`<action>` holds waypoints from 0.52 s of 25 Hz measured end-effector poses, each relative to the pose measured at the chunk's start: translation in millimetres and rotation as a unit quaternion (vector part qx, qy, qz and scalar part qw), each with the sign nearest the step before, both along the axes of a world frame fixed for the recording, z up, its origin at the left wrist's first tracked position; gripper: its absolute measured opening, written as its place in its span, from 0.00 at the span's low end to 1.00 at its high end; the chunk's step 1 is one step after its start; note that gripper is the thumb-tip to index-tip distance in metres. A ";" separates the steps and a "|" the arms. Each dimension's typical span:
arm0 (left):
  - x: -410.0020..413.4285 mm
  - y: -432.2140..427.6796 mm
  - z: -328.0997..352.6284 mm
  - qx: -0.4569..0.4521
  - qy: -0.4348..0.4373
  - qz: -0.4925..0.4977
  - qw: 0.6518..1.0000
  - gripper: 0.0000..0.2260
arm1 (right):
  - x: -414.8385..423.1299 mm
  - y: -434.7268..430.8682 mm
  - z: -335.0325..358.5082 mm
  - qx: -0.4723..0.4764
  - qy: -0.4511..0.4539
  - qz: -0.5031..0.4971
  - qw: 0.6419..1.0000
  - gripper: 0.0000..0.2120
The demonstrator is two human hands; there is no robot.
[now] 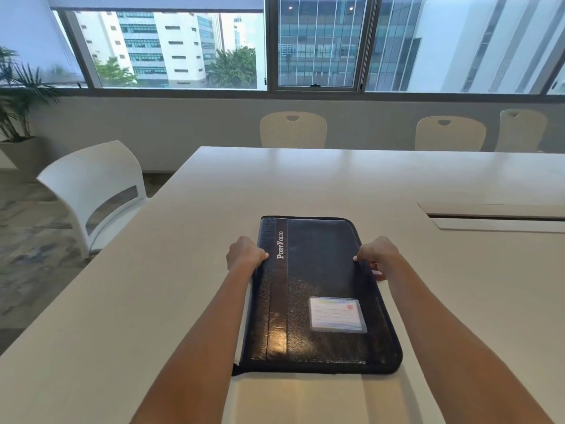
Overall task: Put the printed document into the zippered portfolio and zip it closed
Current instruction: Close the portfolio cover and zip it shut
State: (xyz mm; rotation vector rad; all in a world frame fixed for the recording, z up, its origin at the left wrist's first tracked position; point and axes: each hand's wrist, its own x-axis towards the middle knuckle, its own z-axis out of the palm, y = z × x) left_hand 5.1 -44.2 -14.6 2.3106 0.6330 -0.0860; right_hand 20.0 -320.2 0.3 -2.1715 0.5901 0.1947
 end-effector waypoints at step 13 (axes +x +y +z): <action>5.0 181.1 32.9 0.082 -0.004 0.087 0.993 0.17 | 38.6 189.3 10.1 0.055 -0.030 0.087 0.994 0.07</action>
